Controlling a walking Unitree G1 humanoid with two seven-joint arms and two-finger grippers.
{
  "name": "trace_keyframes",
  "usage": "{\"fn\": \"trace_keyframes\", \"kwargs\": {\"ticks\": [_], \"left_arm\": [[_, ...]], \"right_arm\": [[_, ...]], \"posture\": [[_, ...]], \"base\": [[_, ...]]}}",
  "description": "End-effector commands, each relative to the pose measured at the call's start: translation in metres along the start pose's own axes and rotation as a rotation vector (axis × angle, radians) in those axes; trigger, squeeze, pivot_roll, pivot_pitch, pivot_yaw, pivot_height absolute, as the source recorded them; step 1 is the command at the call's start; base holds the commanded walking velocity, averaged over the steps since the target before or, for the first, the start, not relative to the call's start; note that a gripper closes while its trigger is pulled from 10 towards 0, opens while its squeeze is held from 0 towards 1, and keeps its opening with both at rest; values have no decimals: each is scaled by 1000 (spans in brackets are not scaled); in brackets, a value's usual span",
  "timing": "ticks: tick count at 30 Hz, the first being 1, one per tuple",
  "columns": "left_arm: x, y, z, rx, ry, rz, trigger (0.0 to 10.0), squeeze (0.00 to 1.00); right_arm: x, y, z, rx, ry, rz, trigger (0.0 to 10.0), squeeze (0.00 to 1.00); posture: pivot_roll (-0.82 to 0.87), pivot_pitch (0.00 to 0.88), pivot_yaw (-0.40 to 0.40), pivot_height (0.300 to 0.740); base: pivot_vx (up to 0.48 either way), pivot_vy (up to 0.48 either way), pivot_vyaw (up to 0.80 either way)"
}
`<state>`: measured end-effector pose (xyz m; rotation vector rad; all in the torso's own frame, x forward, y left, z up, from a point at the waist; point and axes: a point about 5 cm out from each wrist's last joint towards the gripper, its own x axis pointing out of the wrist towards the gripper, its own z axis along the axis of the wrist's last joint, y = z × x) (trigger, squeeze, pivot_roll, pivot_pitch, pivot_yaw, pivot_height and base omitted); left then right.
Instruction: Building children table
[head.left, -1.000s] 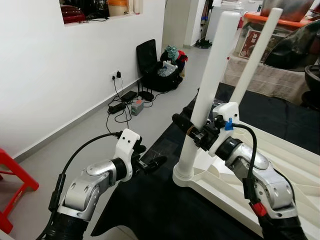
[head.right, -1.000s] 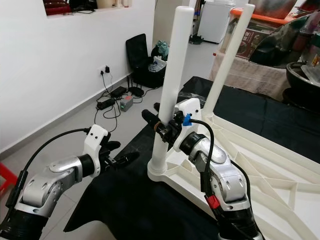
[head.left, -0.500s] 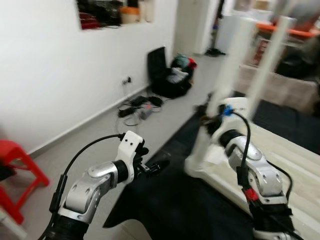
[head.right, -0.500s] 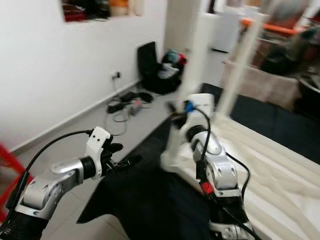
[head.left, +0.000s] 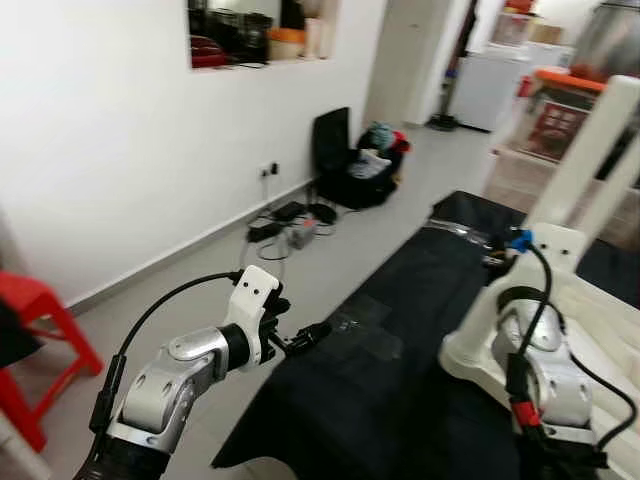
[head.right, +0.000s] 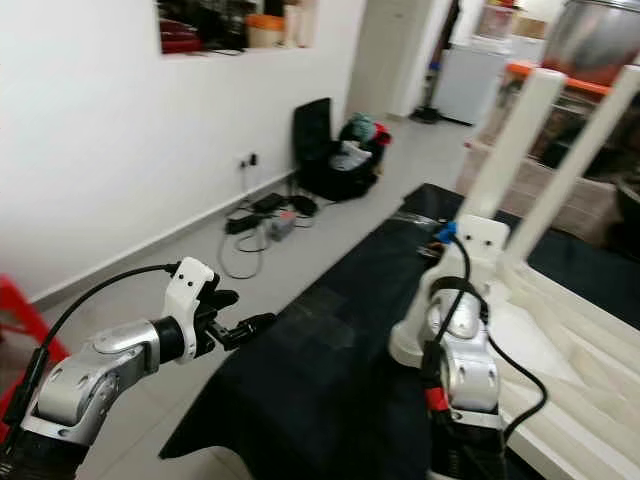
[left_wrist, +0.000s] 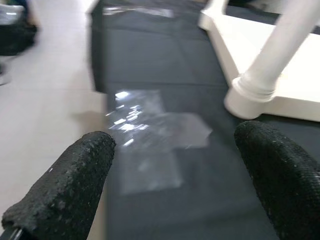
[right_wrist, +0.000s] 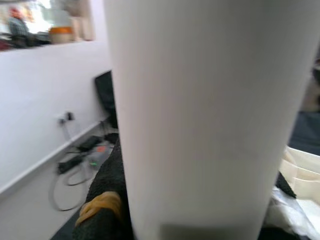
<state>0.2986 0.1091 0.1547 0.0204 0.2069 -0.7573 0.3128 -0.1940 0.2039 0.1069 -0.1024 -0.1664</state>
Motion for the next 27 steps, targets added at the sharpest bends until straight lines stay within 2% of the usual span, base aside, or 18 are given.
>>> {"fn": "trace_keyframes", "kwargs": {"ticks": [1, 2, 3, 4, 5, 6, 7, 9, 12, 14, 19, 20, 21, 23, 24, 25, 26, 27], "left_arm": [[1, -1, 0, 5, 1, -4, 10000, 0], [1, -1, 0, 5, 1, -4, 10000, 0], [1, -1, 0, 4, 1, -3, 10000, 0], [1, -1, 1, 3, -3, -5, 10000, 0], [1, -1, 1, 3, -3, -5, 10000, 0], [1, -1, 1, 3, -4, -7, 10000, 0], [1, -1, 1, 4, -4, -8, 10000, 0], [1, -1, 1, 4, -4, -8, 10000, 0], [1, -1, 1, 4, -4, -10, 10000, 0], [-2, 0, 0, 7, -3, 1, 10000, 0], [-7, 4, -2, 7, 1, 21, 10000, 0], [-8, 4, -2, 7, 2, 23, 10000, 0], [-8, 4, -2, 8, 2, 23, 10000, 0], [-8, 4, -2, 8, 3, 23, 10000, 0], [-7, 4, -1, 8, 2, 21, 10000, 0], [-7, 4, -1, 8, 2, 21, 10000, 0], [-7, 3, -1, 10, 2, 18, 10000, 0], [-7, 3, -1, 10, 2, 18, 10000, 0]], "right_arm": [[-8, 29, -19, 69, 84, 212, 10000, 1000], [-8, 29, -19, 69, 84, 212, 10000, 1000], [-12, 41, -10, 93, 62, 351, 10000, 1000], [-30, 64, 13, 108, 4, 713, 10000, 0], [-30, 64, 13, 108, 4, 713, 10000, 0], [-41, 69, 23, 102, -26, 875, 10000, 0], [-49, 71, 28, 94, -42, 966, 10000, 0], [-49, 71, 28, 94, -42, 966, 10000, 0], [-54, 70, 32, 66, -54, 1047, 10000, 0], [-64, 65, 36, -20, -65, 1224, 10000, 0], [-67, 60, 36, -64, -71, 1302, 10000, 0], [-65, 59, 35, -60, -67, 1284, 4784, 0], [-60, 59, 33, -56, -65, 1242, 1765, 0], [-56, 58, 32, -52, -63, 1212, 1765, 0], [-38, 54, 23, -97, -19, 1042, 0, 0], [-38, 54, 23, -97, -19, 1042, 0, 0], [-17, 45, 12, -153, 51, 822, 0, 0], [-17, 45, 12, -153, 51, 822, 0, 0]], "posture": [[109, 0, -94, 740], [109, 0, -94, 740], [111, 0, -95, 740], [109, 0, -95, 740], [109, 0, -95, 740], [109, 0, -95, 740], [107, 0, -96, 740], [107, 0, -96, 740], [110, 0, -100, 740], [125, 0, -116, 740], [130, 0, -119, 740], [130, 0, -116, 740], [130, 0, -116, 740], [130, 0, -116, 740], [124, 0, -110, 740], [124, 0, -110, 740], [119, 0, -107, 740], [119, 0, -107, 740]], "base": [[0, 0, 0], [0, 0, 0], [0, 0, 0], [0, 0, 0], [0, 0, 0], [0, 0, 0], [0, 0, 0], [0, 0, 0], [0, 0, 0], [0, 0, 0], [0, 0, 0], [0, 0, 0], [0, 0, 0], [0, 0, 0], [0, 0, 0], [0, 0, 0], [0, 0, 0], [0, 0, 0]]}}
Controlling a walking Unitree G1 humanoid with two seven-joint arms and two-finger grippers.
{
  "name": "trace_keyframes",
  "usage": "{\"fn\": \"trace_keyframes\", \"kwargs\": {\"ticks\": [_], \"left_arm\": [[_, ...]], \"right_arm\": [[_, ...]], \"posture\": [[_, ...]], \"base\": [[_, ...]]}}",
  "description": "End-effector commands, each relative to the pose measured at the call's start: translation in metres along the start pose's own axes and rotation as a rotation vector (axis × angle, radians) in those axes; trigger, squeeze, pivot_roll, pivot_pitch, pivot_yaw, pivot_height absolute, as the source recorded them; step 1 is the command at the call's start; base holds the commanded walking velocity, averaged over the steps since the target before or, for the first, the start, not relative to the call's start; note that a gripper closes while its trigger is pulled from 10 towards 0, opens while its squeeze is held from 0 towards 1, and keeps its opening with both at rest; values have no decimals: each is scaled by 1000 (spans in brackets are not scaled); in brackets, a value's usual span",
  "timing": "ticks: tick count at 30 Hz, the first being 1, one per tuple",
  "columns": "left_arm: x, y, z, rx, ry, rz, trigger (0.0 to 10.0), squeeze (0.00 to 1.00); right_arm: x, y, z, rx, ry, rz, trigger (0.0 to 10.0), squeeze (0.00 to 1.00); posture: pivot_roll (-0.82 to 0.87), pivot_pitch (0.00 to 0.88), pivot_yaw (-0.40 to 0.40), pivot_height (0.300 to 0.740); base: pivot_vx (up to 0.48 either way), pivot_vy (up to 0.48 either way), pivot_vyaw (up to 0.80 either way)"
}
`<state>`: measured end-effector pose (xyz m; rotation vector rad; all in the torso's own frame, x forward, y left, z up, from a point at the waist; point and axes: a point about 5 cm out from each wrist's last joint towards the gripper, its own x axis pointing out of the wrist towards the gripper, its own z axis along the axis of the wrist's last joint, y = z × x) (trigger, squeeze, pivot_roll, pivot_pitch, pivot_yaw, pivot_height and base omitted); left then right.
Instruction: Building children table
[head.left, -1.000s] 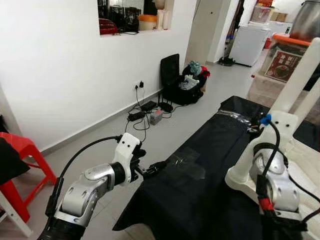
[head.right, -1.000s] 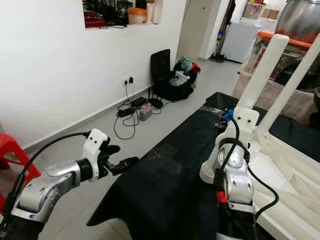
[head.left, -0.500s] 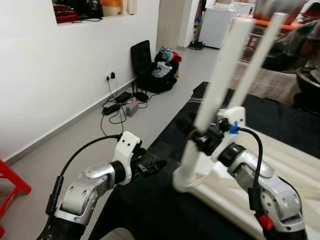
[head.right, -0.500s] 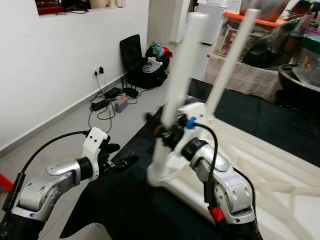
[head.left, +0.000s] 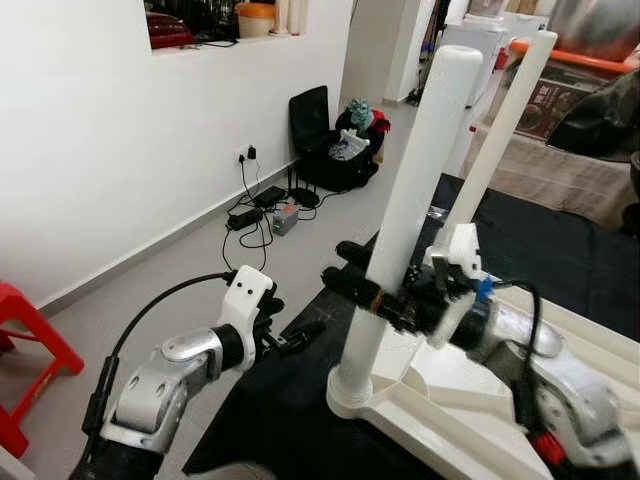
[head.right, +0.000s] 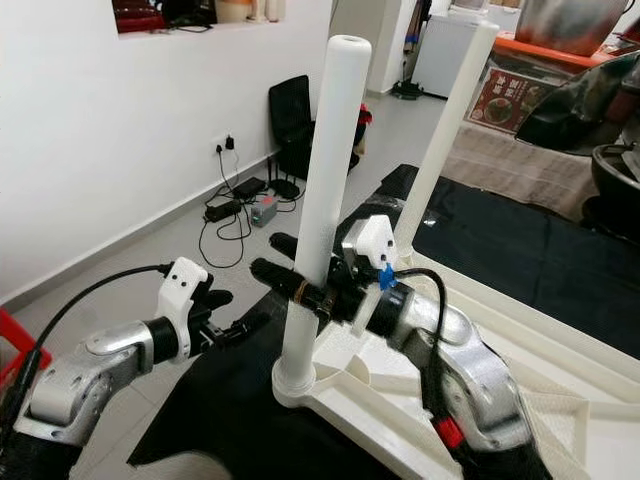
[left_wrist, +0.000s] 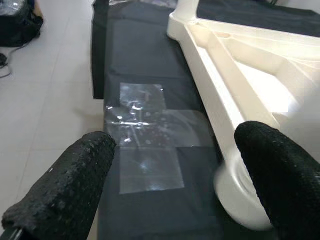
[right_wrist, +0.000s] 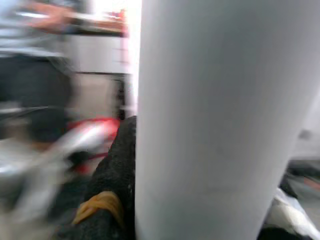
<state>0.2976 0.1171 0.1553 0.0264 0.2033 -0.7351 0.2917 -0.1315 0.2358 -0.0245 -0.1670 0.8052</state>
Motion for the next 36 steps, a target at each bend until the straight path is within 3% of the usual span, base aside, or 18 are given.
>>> {"fn": "trace_keyframes", "kwargs": {"ticks": [1, 2, 3, 4, 6, 11, 12, 13, 19, 20, 22, 23, 24, 25, 28, 29, 33, 36], "left_arm": [[1, -2, 0, 7, 3, -9, 10000, 0], [1, -2, 0, 7, 3, -9, 10000, 0], [2, -3, 0, 8, 2, -12, 10000, 0], [2, -3, 0, 8, 2, -12, 10000, 0], [4, -5, 1, 8, -2, -21, 10000, 0], [4, -5, 1, 7, -2, -25, 10000, 0], [5, -6, 0, 7, -2, -26, 10000, 0], [6, -7, 1, 7, -4, -30, 10000, 0], [7, -8, 1, 7, -7, -37, 10000, 0], [7, -8, 0, 10, -6, -38, 10000, 0], [7, -8, 0, 10, -6, -38, 10000, 0], [6, -7, 0, 13, -5, -37, 10000, 0], [6, -7, 0, 13, -5, -37, 10000, 0], [6, -7, 0, 15, -4, -36, 10000, 0], [6, -7, -1, 16, -5, -35, 10000, 0], [5, -7, -1, 15, -5, -37, 10000, 0], [5, -8, -1, 17, -5, -43, 10000, 0], [5, -7, 0, 20, -6, -45, 10000, 0]], "right_arm": [[-16, -52, -36, -18, 227, -528, 0, 0], [-16, -52, -36, -18, 227, -528, 0, 0], [-28, -72, -50, -9, 314, -776, 0, 0], [-28, -72, -50, -9, 314, -776, 0, 0], [-67, -83, -80, 59, 429, -1140, 0, 0], [-69, -60, -94, 130, 466, -1143, 0, 0], [-61, -51, -96, 178, 452, -1094, 7137, 0], [-49, -45, -92, 208, 414, -1006, 10000, 0], [-23, -36, -67, 196, 233, -766, 10000, 0], [-16, -32, -54, 175, 164, -645, 10000, 329], [-16, -32, -54, 175, 164, -645, 10000, 329], [-11, -27, -42, 157, 100, -537, 10000, 961], [-11, -27, -42, 157, 100, -537, 10000, 961], [-10, -22, -30, 126, 59, -429, 10000, 733], [-10, -18, -20, 84, 35, -342, 10000, 733], [-12, -12, -13, 43, 22, -254, 10000, 0], [-27, 14, -8, -19, 43, 67, 10000, 0], [-33, 22, -9, -21, 55, 155, 10000, 0]], "posture": [[117, 0, -106, 740], [117, 0, -106, 740], [111, 0, -102, 740], [111, 0, -102, 740], [112, 0, -101, 740], [103, 0, -97, 740], [97, 0, -95, 740], [98, 0, -96, 740], [95, 0, -95, 740], [95, 0, -97, 740], [95, 0, -97, 740], [95, 0, -97, 740], [95, 0, -97, 740], [96, 0, -102, 740], [97, 0, -103, 740], [96, 0, -102, 740], [99, 0, -100, 740], [102, 0, -99, 740]], "base": [[0, 0, 0], [0, 0, 0], [0, 0, 0], [0, 0, 0], [0, 0, 0], [0, 0, 0], [0, 0, 0], [0, 0, 0], [0, 0, 0], [0, 0, 0], [0, 0, 0], [0, 0, 0], [0, 0, 0], [0, 0, 0], [0, 0, 0], [0, 0, 0], [0, 0, 0], [0, 0, 0]]}}
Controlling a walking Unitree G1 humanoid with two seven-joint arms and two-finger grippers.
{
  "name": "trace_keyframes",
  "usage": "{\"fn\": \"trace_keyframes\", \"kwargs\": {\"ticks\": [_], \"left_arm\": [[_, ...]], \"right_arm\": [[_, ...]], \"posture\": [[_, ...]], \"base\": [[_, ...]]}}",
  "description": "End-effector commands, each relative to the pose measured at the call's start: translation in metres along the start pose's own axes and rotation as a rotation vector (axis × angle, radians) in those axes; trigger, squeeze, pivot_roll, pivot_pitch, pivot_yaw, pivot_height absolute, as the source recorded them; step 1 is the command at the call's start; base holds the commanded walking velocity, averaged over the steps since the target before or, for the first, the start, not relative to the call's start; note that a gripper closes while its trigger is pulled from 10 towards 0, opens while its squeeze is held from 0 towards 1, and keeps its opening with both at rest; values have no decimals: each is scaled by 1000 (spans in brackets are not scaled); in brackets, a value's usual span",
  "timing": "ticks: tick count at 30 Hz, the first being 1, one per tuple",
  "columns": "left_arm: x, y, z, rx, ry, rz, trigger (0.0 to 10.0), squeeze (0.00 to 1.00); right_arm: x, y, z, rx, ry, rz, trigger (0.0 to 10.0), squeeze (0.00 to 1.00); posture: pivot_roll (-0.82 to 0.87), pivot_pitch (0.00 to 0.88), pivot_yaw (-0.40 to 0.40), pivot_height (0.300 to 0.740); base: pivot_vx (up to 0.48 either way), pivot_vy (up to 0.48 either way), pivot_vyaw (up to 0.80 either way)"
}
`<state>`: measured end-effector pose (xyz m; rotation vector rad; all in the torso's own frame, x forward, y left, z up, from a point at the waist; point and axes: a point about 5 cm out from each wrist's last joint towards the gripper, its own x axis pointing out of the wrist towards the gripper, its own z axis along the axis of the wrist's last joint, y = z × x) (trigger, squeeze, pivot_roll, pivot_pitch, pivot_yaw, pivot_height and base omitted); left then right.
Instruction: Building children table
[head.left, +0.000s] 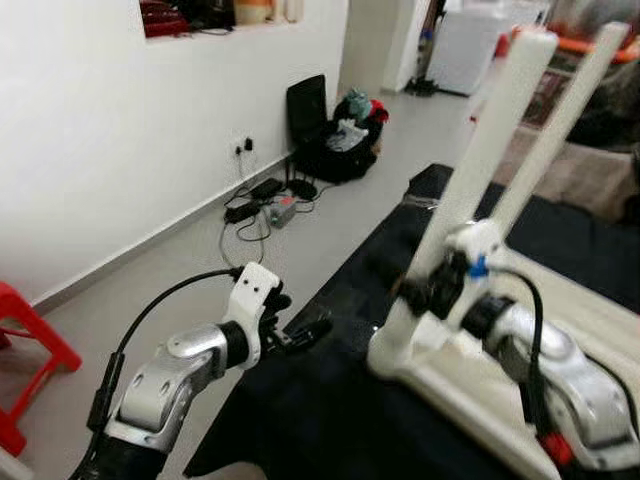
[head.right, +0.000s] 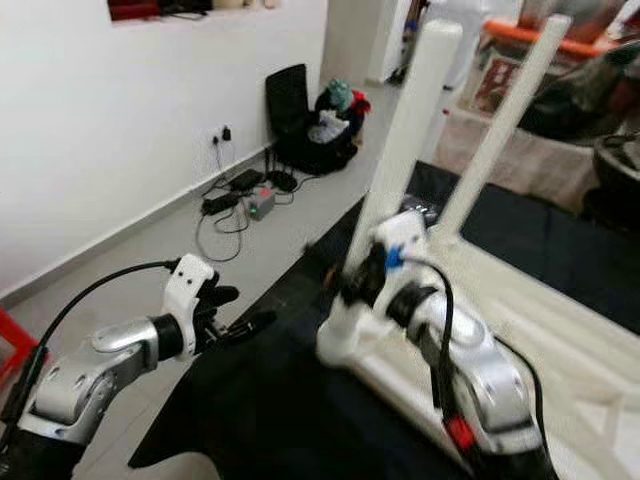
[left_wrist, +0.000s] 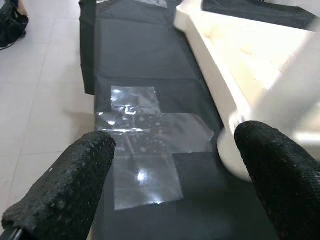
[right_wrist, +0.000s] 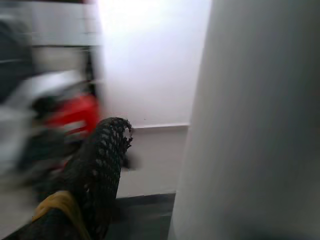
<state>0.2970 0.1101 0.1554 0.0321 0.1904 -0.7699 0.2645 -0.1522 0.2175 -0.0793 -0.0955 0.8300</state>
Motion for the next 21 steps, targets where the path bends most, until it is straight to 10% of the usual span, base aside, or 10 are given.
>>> {"fn": "trace_keyframes", "kwargs": {"ticks": [1, 7, 8, 9, 11, 16, 21], "left_arm": [[1, -2, 0, 8, 3, -12, 10000, 0], [2, -3, 0, 12, 3, -19, 10000, 0], [2, -3, 0, 14, 3, -22, 10000, 0], [2, -3, 0, 14, 3, -22, 10000, 0], [3, -3, 0, 18, 3, -26, 10000, 0], [3, -3, 1, 20, 4, -27, 10000, 0], [4, -4, 0, 14, 1, -27, 10000, 0]], "right_arm": [[3, 17, 4, -6, -29, 147, 10000, 0], [5, 16, 3, -2, -37, 167, 10000, 0], [6, 13, 2, 2, -40, 147, 3451, 0], [6, 13, 2, 2, -40, 147, 3451, 0], [7, 4, 0, 6, -44, 85, 0, 0], [10, -22, -14, 13, 45, -168, 0, 0], [-26, -83, -55, 188, 163, -979, 0, 0]], "posture": [[103, 0, -99, 740], [103, 0, -95, 740], [104, 0, -92, 740], [104, 0, -92, 740], [102, 0, -87, 740], [95, 0, -86, 740], [86, 0, -91, 740]], "base": [[0, 0, 0], [0, 0, 0], [0, 0, 0], [0, 0, 0], [0, 0, 0], [0, 0, 0], [0, 0, 0]]}}
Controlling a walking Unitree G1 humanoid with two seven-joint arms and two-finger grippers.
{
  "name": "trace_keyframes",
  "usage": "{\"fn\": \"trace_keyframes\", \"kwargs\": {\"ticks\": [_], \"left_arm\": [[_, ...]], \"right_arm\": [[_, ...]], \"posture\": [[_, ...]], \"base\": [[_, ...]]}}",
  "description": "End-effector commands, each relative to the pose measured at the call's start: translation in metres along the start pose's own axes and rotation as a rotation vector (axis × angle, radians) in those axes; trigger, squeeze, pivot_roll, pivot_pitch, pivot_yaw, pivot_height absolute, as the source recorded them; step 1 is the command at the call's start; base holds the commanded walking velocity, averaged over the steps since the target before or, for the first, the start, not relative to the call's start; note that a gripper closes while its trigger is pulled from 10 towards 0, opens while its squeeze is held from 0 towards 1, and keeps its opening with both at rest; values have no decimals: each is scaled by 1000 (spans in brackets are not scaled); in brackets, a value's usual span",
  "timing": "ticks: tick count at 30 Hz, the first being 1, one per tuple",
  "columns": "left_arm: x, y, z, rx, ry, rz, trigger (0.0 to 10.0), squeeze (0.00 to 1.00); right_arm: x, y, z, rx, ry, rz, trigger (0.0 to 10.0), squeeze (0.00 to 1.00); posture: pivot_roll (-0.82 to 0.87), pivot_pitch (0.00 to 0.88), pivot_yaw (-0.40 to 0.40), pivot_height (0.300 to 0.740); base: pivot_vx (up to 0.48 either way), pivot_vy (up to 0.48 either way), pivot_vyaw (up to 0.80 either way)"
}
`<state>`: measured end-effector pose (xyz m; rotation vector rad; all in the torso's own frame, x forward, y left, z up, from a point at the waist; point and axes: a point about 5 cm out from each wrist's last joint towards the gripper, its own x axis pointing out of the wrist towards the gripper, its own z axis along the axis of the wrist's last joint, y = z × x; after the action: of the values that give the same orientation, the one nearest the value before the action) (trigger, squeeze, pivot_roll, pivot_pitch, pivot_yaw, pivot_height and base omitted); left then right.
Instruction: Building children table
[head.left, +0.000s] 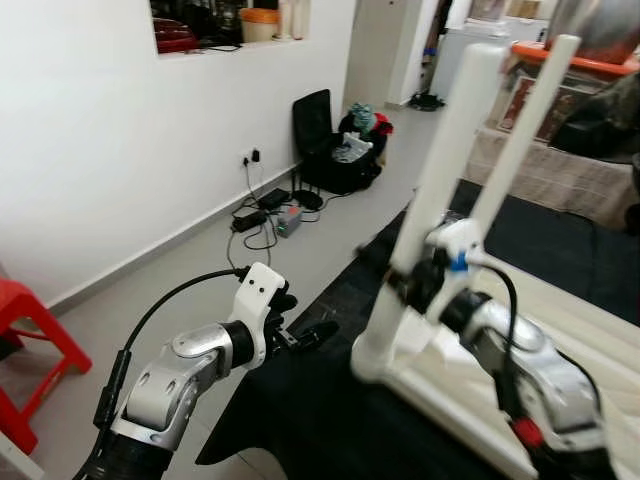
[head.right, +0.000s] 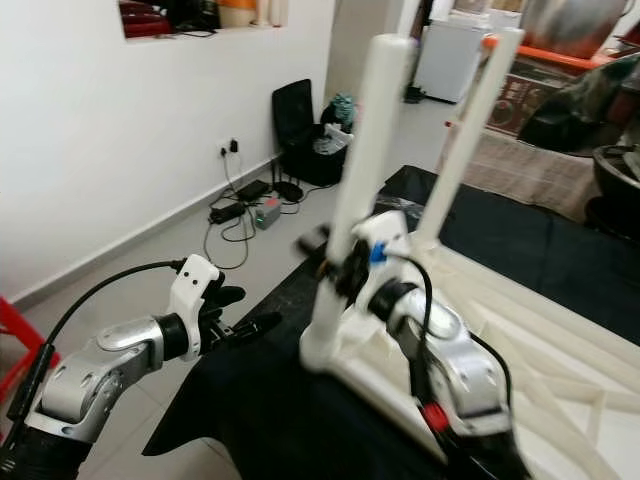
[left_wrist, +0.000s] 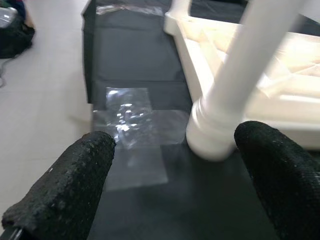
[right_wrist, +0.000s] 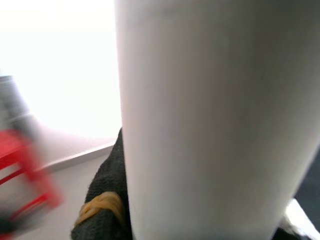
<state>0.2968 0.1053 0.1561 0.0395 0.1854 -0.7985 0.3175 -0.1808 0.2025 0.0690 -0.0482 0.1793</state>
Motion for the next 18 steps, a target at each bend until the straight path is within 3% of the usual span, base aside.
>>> {"fn": "trace_keyframes", "kwargs": {"ticks": [1, 3, 4, 5, 6, 7, 8, 9, 10, 11, 13, 15, 16, 17, 18], "left_arm": [[1, 0, -1, 3, 3, 1, 10000, 0], [1, 0, -1, 3, 3, 1, 10000, 0], [1, -1, -2, 2, 3, 1, 10000, 0], [1, -1, -2, 2, 3, 1, 10000, 0], [1, -1, -2, 1, 2, 2, 10000, 0], [1, -1, -2, 1, 2, 2, 10000, 0], [1, 0, -2, 1, 2, 5, 10000, 0], [1, 0, -2, 1, 2, 5, 10000, 0], [1, 0, -2, 1, 4, 7, 10000, 0], [1, 0, -2, 1, 4, 7, 10000, 0], [2, 0, -3, 1, 6, 7, 10000, 0], [2, 0, -3, 1, 6, 7, 10000, 0], [2, 0, -3, 0, 6, 8, 10000, 0], [2, 0, -3, 0, 6, 8, 10000, 0], [2, -1, -4, 0, 6, 8, 10000, 0]], "right_arm": [[-13, -49, -28, 14, 134, -333, 0, 0], [-13, -49, -28, 14, 134, -333, 0, 0], [-27, -73, -44, 49, 202, -571, 0, 0], [-27, -73, -44, 49, 202, -571, 0, 0], [-42, -85, -58, 81, 268, -732, 0, 0], [-42, -85, -58, 81, 268, -732, 0, 0], [-49, -86, -67, 116, 308, -784, 4392, 0], [-49, -86, -67, 116, 308, -784, 4392, 0], [-45, -77, -68, 130, 325, -735, 10000, 0], [-45, -77, -68, 130, 325, -735, 10000, 0], [-26, -46, -66, 182, 417, -516, 10000, 0], [-26, -46, -66, 182, 417, -516, 10000, 0], [-18, -33, -62, 162, 450, -415, 10000, 0], [-18, -33, -62, 162, 450, -415, 10000, 0], [-12, -18, -51, 147, 373, -293, 10000, 0]], "posture": [[86, 0, -91, 740], [86, 0, -91, 740], [92, 0, -96, 740], [92, 0, -96, 740], [88, 0, -95, 740], [88, 0, -95, 740], [86, 0, -93, 740], [86, 0, -93, 740], [82, 0, -92, 740], [82, 0, -92, 740], [77, 0, -94, 740], [77, 0, -94, 740], [75, 0, -97, 740], [75, 0, -97, 740], [76, 0, -98, 740]], "base": [[0, 0, 0], [0, 0, 0], [0, 0, 0], [0, 0, 0], [0, 0, 0], [0, 0, 0], [0, 0, 0], [0, 0, 0], [0, 0, 0], [0, 0, 0], [0, 0, 0], [0, 0, 0], [0, 0, 0], [0, 0, 0], [0, 0, 0]]}}
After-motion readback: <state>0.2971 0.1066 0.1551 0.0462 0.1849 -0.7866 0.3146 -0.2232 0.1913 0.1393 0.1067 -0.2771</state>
